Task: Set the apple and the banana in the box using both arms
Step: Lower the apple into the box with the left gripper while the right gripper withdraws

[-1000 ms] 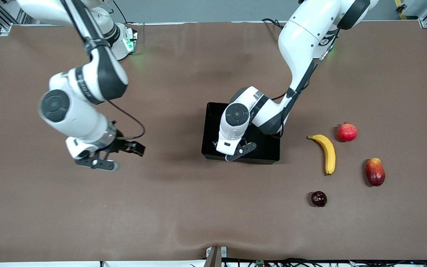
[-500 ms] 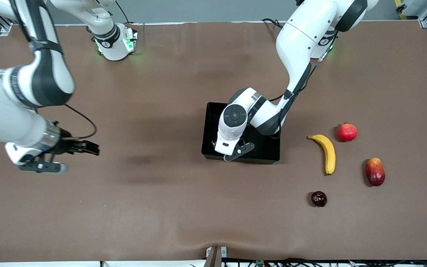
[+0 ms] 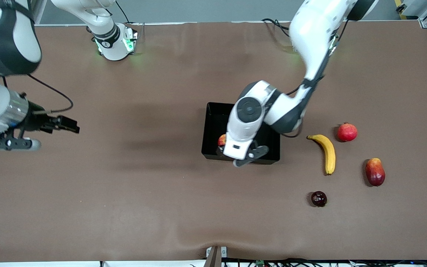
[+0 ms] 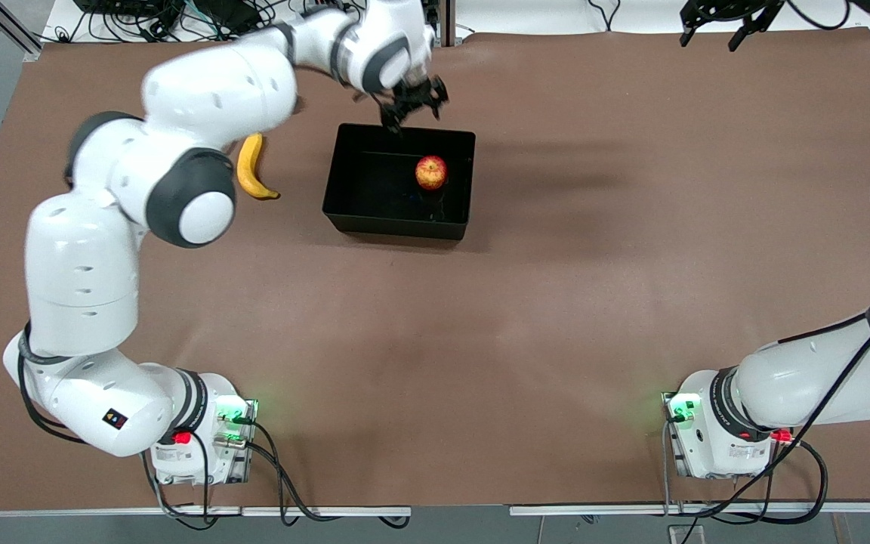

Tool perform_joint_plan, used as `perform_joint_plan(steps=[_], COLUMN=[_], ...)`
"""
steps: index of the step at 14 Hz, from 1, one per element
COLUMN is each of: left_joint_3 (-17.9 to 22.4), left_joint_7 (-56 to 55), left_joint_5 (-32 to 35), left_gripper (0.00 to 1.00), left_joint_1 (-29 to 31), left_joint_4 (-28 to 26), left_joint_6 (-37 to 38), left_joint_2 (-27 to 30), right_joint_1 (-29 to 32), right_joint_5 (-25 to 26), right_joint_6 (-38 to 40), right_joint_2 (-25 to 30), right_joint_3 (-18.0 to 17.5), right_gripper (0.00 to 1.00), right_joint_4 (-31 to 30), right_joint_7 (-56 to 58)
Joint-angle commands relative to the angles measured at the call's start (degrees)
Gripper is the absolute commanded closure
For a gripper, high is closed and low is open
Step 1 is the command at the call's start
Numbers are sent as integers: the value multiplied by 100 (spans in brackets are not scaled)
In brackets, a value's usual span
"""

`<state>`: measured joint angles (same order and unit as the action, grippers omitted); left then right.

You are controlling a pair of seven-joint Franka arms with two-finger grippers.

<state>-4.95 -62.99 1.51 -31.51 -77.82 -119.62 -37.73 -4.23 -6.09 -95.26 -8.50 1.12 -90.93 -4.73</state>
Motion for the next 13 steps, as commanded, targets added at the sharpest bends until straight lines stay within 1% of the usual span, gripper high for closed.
perform_joint_plan(steps=[1, 4, 6, 8, 9, 11, 13], left_joint_3=[2, -6, -24, -33, -33, -33, -41], left_joint_7=[583, 1549, 2348, 3035, 3203, 3380, 3546], left_joint_5=[113, 113, 104, 104, 104, 113, 113], left_gripper=[0, 0, 0, 0, 0, 0, 0], left_joint_1=[530, 1224, 1734, 2252, 2446, 2720, 2930], left_joint_4=[-190, -243, -339, -637, -899, -1409, -2111], left_joint_6=[726, 1448, 1888, 1899, 1811, 1356, 567], left_joint_2=[783, 1284, 1399, 1444, 1444, 1435, 1409], right_joint_1=[63, 27, 10, 71, 97, 246, 256], right_joint_5=[239, 301, 310, 310, 319, 310, 310], right_joint_6=[402, 903, 1141, 1360, 1474, 1668, 1739], right_joint_2=[463, 788, 824, 807, 798, 815, 841], right_joint_3=[-103, -129, -130, -121, -112, -147, -156], right_gripper=[0, 0, 0, 0, 0, 0, 0], right_joint_4=[-135, -101, -13, 425, 592, 708, 708], right_joint_7=[60, 69, 252, 454, 551, 622, 605])
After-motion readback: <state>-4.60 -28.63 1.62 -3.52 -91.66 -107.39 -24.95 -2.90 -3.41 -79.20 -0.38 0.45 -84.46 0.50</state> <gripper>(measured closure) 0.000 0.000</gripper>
